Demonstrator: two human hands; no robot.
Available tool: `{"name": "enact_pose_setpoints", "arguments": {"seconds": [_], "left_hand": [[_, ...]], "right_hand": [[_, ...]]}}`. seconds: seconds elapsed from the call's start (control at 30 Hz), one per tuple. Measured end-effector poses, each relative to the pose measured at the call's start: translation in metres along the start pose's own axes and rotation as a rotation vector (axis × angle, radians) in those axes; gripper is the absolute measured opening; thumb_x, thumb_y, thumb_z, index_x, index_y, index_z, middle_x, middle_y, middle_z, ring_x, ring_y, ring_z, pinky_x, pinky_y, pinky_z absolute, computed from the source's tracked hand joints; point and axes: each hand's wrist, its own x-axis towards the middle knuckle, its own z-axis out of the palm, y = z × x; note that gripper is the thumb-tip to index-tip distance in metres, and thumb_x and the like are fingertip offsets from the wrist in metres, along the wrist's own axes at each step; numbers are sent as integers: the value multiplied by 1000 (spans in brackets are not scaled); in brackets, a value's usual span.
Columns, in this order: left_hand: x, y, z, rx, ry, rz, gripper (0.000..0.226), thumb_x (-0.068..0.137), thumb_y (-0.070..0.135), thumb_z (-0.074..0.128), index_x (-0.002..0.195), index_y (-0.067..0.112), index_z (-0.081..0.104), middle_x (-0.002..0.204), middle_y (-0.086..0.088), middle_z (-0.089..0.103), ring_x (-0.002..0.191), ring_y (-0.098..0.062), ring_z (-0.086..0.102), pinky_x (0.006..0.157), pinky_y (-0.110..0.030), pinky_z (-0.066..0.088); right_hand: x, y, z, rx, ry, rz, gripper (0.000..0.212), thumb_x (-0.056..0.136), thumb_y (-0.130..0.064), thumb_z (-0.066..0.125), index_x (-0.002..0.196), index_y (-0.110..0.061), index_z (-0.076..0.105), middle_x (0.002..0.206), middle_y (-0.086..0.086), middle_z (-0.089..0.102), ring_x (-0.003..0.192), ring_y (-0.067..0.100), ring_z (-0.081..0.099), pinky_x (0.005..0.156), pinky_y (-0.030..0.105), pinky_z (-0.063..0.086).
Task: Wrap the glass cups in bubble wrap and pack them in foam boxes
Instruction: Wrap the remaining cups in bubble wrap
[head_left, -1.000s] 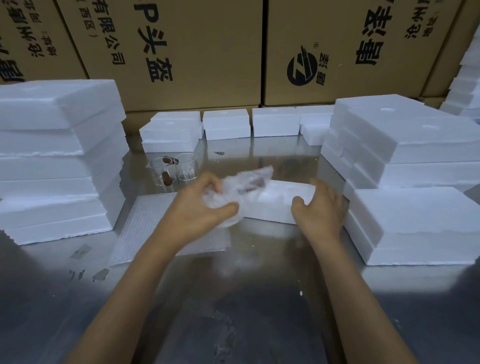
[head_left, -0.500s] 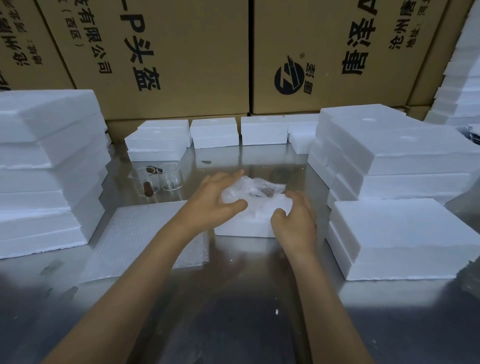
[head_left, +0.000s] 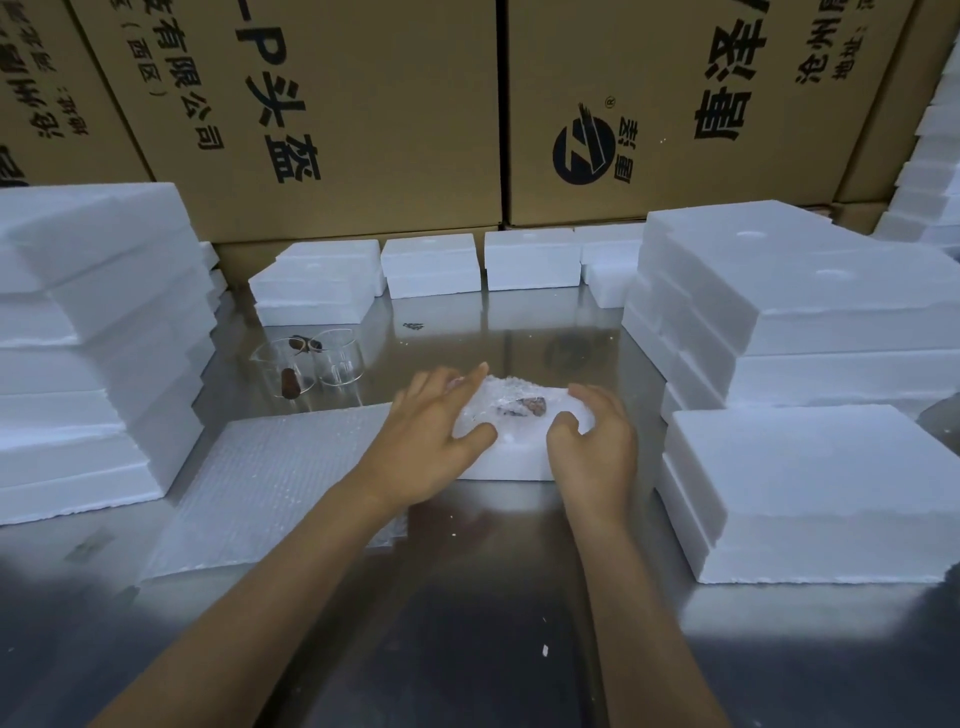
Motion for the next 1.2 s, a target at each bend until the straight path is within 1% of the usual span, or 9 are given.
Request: {"name": "enact_pose_setpoints", "arguments": {"seconds": [0.13,0.23,0.37,0.53,0.63,0.7,0.9,1.07,1.2], "left_hand": [[12,-4,-9,-159,-3,-58,68,92,62,39,154,37,27,135,12,35,129,-1,22,109,-28,17],[44,-23,-25,-242,154,-80,48,101,49,41,145,32,42,130,8,37,126,-3,26,109,-31,25],[112,-78,-58,160,274,-188,44,97,25,54,140,15,47,139,-13,44,130,-28,37,105,-43,35],[182,-148,-73,653,-24,-331,67,91,22,62,150,25,31,150,-21,31,133,-44,35,107,-53,34],[207,-178,-64,688,-165,-438,66,96,32,59,153,36,27,161,-19,14,140,-53,24,115,-59,23],[212,-195,-57,669,-181,-485,69,95,35,61,154,36,25,161,-18,16,139,-54,26,114,-60,25],[212,-212,-45,637,-6,-451,55,97,14,54,150,22,39,141,-21,44,131,-50,38,105,-55,41],[199,-184,-63,730,11,-355,53,97,14,52,148,17,40,132,-22,48,116,-45,49,91,-51,50],[172,-136,-86,905,46,-198,47,97,25,52,143,17,44,117,-18,57,100,-40,60,71,-39,46]], "right_hand": [[2,1,10,-265,-50,-100,50,85,-15,57,135,-22,59,143,-4,52,131,21,47,109,38,36],[12,0,18,-301,-88,-126,47,90,-18,55,136,-23,58,141,-4,52,129,20,47,109,37,31],[23,5,30,-339,-85,-144,43,95,-27,54,137,-25,56,142,-4,52,128,19,48,108,37,35],[30,7,39,-301,-86,-158,43,91,-25,54,135,-25,58,139,-7,53,125,19,50,107,38,37],[32,8,40,-321,-85,-151,44,90,-26,54,133,-29,58,139,-11,52,125,16,49,107,36,37],[33,8,41,-324,-91,-143,45,89,-26,54,134,-30,58,139,-12,52,126,15,48,107,35,36],[36,10,41,-328,-118,-146,47,90,-25,55,137,-30,55,142,-12,49,128,11,44,108,30,32],[37,9,40,-294,-124,-150,45,91,-23,56,136,-29,57,142,-10,50,127,13,46,108,32,34],[36,7,39,-220,-113,-131,42,93,-26,48,133,-27,61,140,-9,53,128,15,48,110,38,36]]}}
